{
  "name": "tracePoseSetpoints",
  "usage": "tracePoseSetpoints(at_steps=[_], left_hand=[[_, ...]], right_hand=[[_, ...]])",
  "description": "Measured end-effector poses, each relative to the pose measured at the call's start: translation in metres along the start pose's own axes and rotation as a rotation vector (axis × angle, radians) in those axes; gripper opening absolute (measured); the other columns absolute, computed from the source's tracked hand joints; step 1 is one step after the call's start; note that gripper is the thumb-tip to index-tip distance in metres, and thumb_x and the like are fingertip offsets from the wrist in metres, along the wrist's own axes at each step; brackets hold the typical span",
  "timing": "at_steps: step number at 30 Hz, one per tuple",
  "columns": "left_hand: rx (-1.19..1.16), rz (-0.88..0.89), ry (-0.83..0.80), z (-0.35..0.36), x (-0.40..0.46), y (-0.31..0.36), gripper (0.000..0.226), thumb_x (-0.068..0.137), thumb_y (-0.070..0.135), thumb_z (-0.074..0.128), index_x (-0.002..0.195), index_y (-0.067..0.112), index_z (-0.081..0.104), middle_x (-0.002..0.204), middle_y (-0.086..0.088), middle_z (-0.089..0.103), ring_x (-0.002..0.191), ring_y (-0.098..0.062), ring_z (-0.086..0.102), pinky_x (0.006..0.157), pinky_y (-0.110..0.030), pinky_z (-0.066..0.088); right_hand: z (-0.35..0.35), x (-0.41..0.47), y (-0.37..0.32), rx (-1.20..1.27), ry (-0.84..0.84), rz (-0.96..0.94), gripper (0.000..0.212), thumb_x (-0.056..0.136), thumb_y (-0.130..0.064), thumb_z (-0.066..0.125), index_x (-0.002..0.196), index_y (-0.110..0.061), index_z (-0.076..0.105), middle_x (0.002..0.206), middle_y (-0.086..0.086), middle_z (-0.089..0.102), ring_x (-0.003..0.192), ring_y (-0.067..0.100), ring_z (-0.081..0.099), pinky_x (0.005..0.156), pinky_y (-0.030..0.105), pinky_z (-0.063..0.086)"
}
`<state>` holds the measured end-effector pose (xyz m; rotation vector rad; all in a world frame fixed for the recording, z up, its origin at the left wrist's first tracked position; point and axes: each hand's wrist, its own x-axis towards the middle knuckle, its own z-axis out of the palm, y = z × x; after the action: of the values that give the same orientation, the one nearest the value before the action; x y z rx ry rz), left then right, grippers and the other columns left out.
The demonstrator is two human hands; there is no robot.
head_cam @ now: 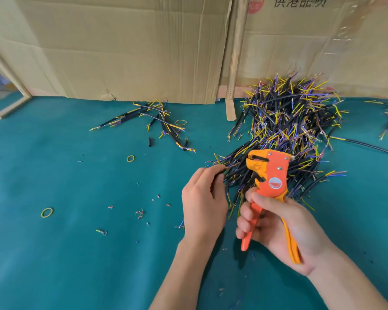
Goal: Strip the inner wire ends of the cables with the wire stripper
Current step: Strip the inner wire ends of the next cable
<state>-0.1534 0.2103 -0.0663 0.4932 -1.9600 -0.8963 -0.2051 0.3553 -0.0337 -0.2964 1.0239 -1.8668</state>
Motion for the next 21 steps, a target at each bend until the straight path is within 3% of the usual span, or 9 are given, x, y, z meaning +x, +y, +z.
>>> tracePoseSetpoints(at_steps=[3,7,10,12,13,17,21], left_hand=[[-0.071,-0.156,-0.047,-0.003,0.004,0.007,0.026,0.091,0.0,0.06,0.104,0.016,0.075,0.091,0.008,0.073,0.083,-0.006,0.065,0.078,-0.02,0.05],[-0.424,-0.446,-0.163,0.009,0.024,0.035,0.031,0.09,-0.005,0.054,0.096,0.02,0.072,0.084,0.003,0.075,0.073,-0.014,0.071,0.073,-0.031,0.06],[-0.544,-0.462,-0.364,0.029,0.057,0.054,0.028,0.093,-0.005,0.053,0.107,0.011,0.071,0.095,-0.005,0.074,0.088,-0.017,0.07,0.088,-0.037,0.058],[-0.282,-0.32,-0.454,0.035,0.086,0.05,0.027,0.095,0.005,0.054,0.109,0.014,0.074,0.099,-0.006,0.073,0.094,-0.019,0.067,0.092,-0.034,0.054],[-0.106,-0.267,-0.425,0.034,0.101,0.041,0.028,0.094,0.007,0.053,0.107,0.017,0.075,0.101,-0.005,0.074,0.098,-0.022,0.067,0.091,-0.032,0.053],[0.432,-0.35,-0.317,0.003,0.144,-0.027,0.039,0.087,0.005,0.05,0.123,0.015,0.064,0.124,-0.01,0.066,0.116,-0.034,0.059,0.093,-0.038,0.05],[0.636,-0.307,-0.439,-0.02,0.142,-0.082,0.041,0.091,0.005,0.049,0.129,0.012,0.061,0.127,-0.019,0.059,0.121,-0.04,0.05,0.1,-0.043,0.044]], right_hand=[[-0.007,-0.002,-0.007,0.02,-0.049,-0.058,0.043,0.067,-0.019,0.092,0.096,-0.008,0.062,0.081,0.019,0.054,0.071,0.034,0.057,0.068,0.047,0.056],[-0.015,-0.002,-0.013,0.056,-0.079,-0.123,0.046,0.065,-0.018,0.092,0.099,-0.008,0.063,0.082,0.018,0.055,0.072,0.034,0.058,0.07,0.047,0.056],[-0.024,-0.002,-0.016,0.088,-0.143,-0.15,0.04,0.076,-0.017,0.085,0.105,-0.009,0.06,0.086,0.018,0.055,0.077,0.034,0.059,0.076,0.049,0.056],[-0.028,0.0,-0.015,0.117,-0.184,-0.134,0.032,0.083,-0.014,0.078,0.108,-0.009,0.059,0.088,0.017,0.056,0.079,0.035,0.06,0.078,0.049,0.055],[-0.03,0.001,-0.014,0.133,-0.194,-0.124,0.029,0.085,-0.013,0.076,0.109,-0.009,0.059,0.088,0.017,0.057,0.079,0.035,0.06,0.079,0.049,0.055],[-0.03,0.006,-0.006,0.119,-0.199,-0.084,0.028,0.086,-0.011,0.076,0.108,-0.009,0.06,0.088,0.017,0.056,0.08,0.035,0.06,0.079,0.05,0.054],[-0.022,0.005,-0.002,0.079,-0.199,-0.033,0.032,0.081,-0.008,0.081,0.107,-0.008,0.062,0.088,0.022,0.054,0.079,0.039,0.058,0.078,0.053,0.053]])
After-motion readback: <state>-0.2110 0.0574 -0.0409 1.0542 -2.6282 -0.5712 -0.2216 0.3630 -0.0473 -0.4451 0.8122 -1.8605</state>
